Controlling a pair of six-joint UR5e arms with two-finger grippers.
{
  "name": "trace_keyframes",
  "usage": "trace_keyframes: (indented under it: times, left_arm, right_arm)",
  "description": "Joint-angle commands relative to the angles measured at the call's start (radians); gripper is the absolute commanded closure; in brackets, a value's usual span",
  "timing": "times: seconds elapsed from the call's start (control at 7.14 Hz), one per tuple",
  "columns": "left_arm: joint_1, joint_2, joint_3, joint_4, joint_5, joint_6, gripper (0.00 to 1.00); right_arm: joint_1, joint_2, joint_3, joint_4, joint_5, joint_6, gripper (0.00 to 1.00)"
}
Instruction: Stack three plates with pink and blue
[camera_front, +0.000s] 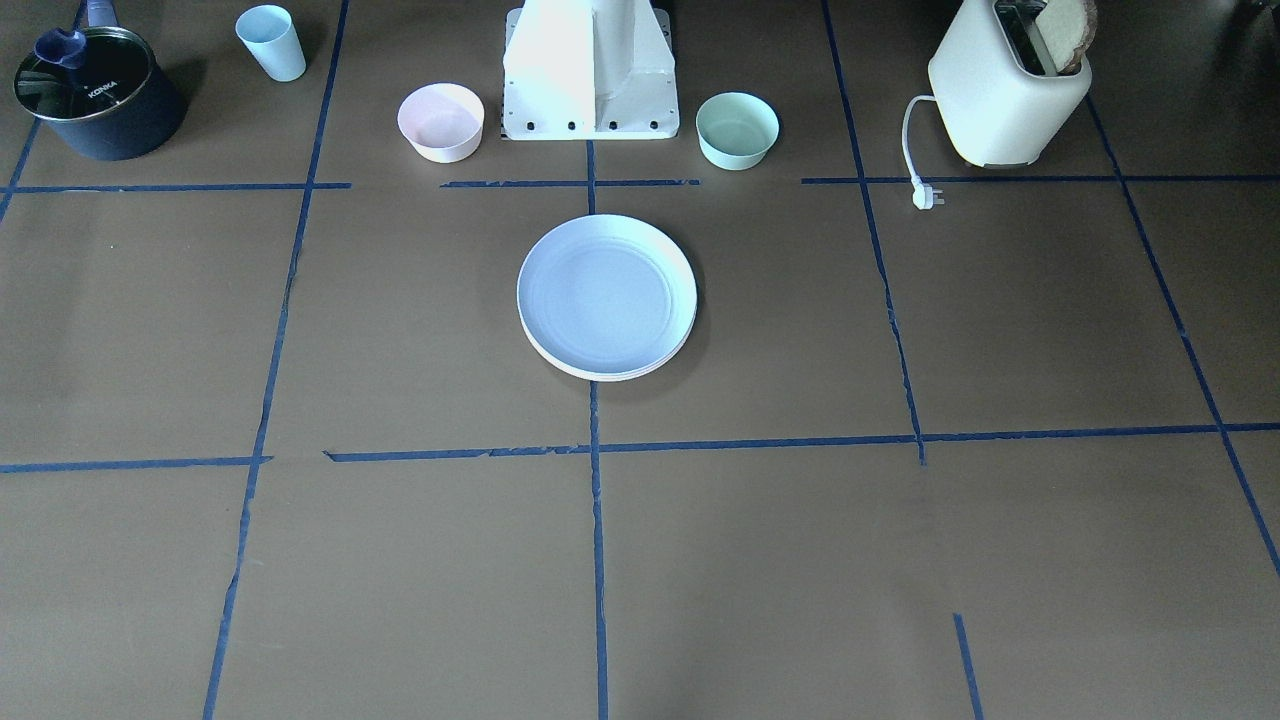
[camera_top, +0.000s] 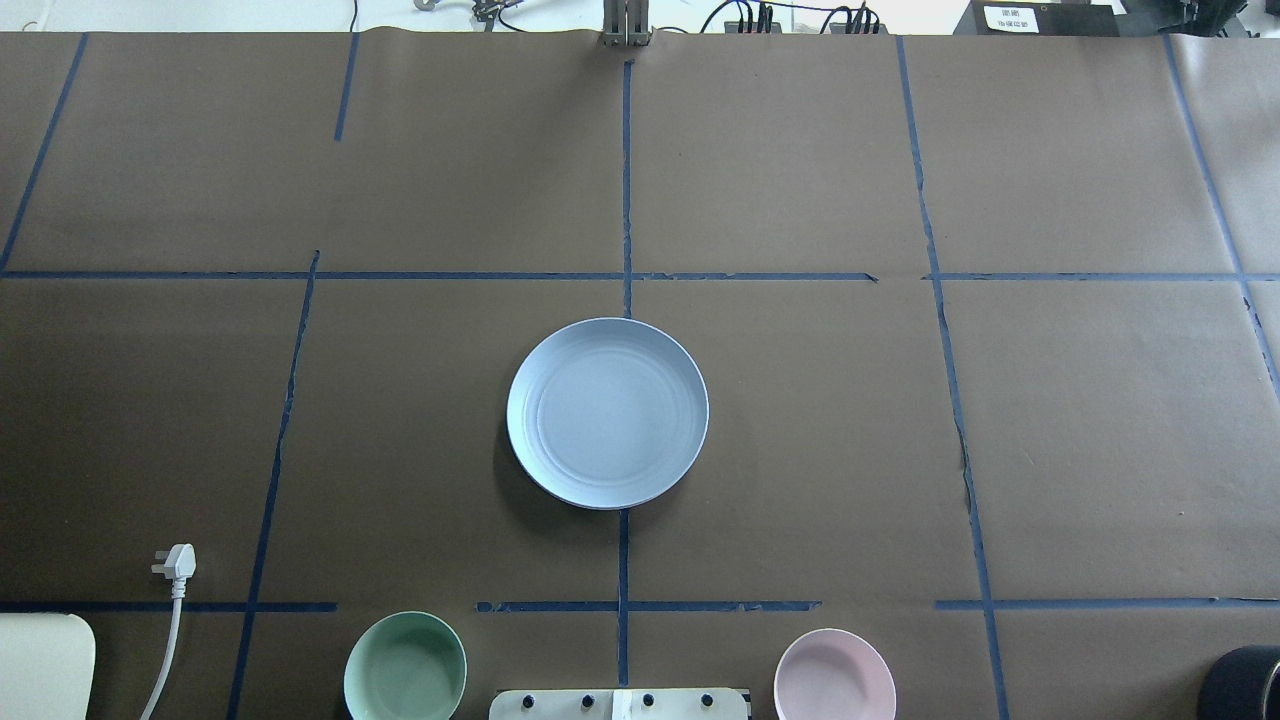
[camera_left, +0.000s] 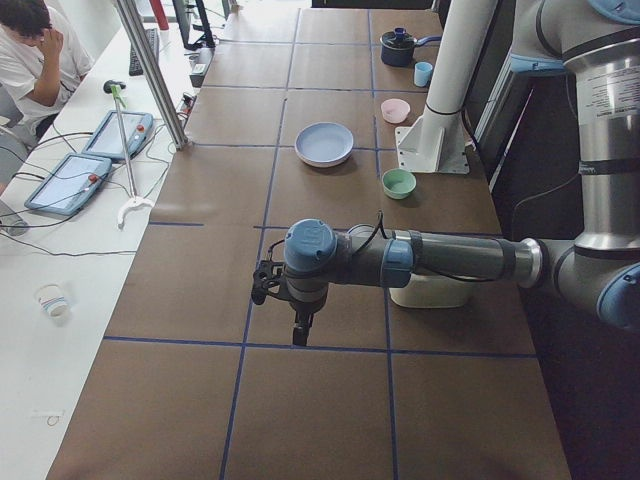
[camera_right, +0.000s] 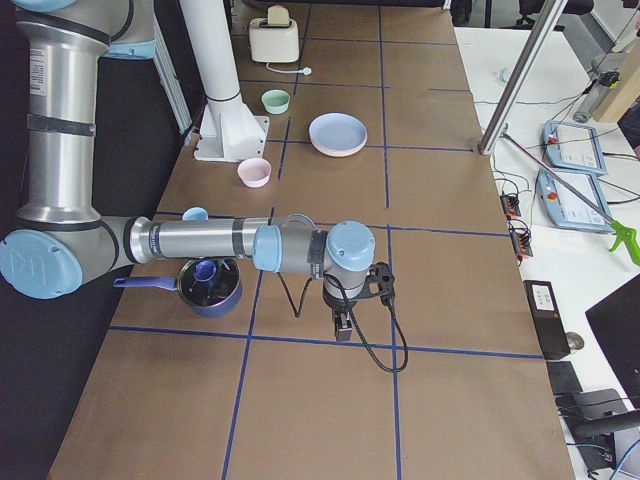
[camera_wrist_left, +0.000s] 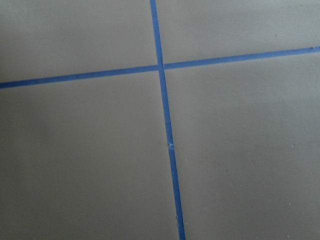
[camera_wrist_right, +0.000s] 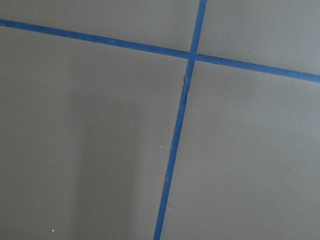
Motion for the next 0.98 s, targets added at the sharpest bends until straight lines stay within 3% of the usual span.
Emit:
trace_keyframes:
  times: [0.0, 0.42, 0.56, 0.84]
  left_arm:
    - [0.029, 0.005, 0.011, 0.025, 0.001, 0.001, 0.00]
    - [0.040, 0.012, 0.003, 0.074, 0.006, 0.049, 0.00]
    - [0.039, 0.014, 0.021, 0.082, 0.003, 0.180, 0.00]
    - [0.039, 0.003, 0.055, 0.102, 0.006, 0.176, 0.00]
  right_arm:
    - [-0.002, -0.001, -0.002, 0.000, 0.000, 0.000, 0.00]
    - [-0.002, -0.008, -0.002, 0.000, 0.002, -0.002, 0.00]
    - [-0.002, -0.009, -0.002, 0.000, 0.002, -0.002, 0.00]
    - [-0.002, -0.008, 0.000, 0.000, 0.003, 0.001, 0.00]
